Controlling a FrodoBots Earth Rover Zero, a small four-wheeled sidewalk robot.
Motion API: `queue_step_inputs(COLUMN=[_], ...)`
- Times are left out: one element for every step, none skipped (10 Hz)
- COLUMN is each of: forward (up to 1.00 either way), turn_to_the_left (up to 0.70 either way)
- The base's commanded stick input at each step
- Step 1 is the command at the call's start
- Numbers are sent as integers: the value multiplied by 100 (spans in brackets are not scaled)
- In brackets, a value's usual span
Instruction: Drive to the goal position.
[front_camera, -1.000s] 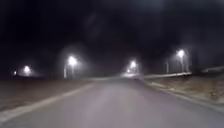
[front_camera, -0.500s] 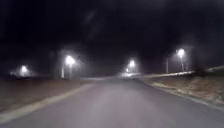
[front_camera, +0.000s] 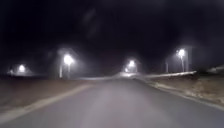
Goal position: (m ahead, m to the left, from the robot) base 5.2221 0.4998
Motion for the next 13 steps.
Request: queue_step_inputs(forward=[100, 100, 100, 100, 100, 100, 100, 100, 100, 100, 100, 100, 100], turn_to_the_left=[0, 0, 0, 0, 0, 0, 0, 0, 0, 0, 0, 0, 0])
